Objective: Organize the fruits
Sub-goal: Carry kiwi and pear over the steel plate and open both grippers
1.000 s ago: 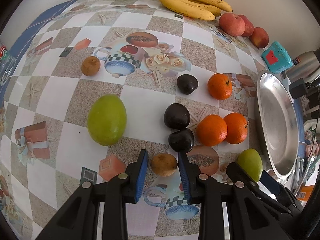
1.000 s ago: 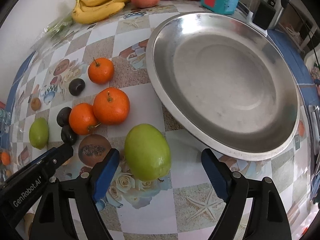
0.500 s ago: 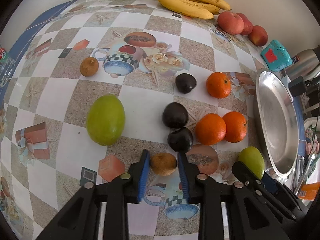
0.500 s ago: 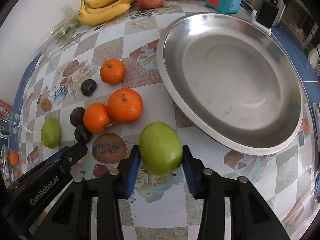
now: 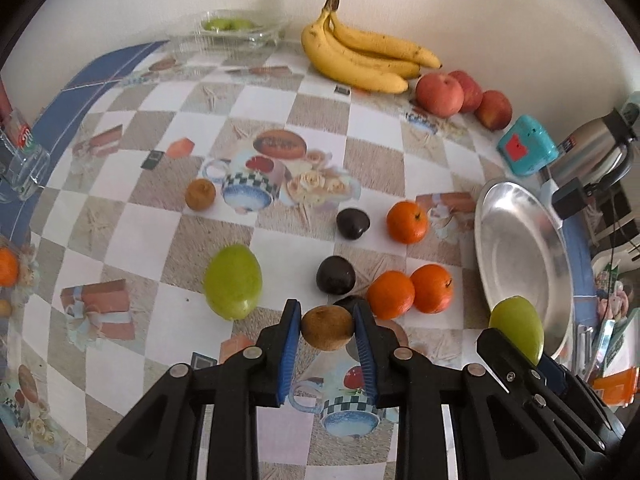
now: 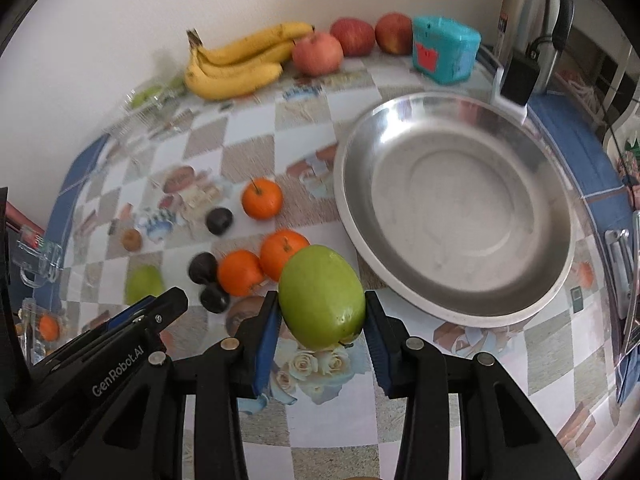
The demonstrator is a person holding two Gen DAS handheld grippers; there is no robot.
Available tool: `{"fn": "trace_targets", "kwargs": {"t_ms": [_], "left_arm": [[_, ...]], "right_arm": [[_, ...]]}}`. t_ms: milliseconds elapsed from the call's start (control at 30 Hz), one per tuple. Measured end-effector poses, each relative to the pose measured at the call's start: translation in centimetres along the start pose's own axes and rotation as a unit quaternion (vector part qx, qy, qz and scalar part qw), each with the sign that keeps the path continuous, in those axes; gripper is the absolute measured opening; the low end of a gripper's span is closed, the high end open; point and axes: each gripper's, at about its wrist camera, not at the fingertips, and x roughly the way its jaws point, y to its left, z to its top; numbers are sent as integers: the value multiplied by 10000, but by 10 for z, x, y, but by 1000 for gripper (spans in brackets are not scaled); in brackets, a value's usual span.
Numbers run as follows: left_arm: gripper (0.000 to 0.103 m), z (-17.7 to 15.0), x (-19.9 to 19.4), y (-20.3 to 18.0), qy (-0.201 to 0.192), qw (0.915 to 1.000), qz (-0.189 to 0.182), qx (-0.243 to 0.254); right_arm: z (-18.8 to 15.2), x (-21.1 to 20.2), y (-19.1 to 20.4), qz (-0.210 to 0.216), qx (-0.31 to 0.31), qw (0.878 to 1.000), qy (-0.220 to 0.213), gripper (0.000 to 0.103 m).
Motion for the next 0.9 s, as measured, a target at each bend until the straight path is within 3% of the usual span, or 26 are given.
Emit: {"fn": "trace_targets", "kwargs": {"t_ms": [600, 900], "left_arm": [[29, 11, -13, 0, -202, 9998, -6, -92], [29, 31, -11, -34, -189, 9997, -13, 162]], "right_arm": [[13, -5, -11, -121, 226, 9996, -136, 42], [29, -2, -37, -221, 636, 9976, -150, 42]]}}
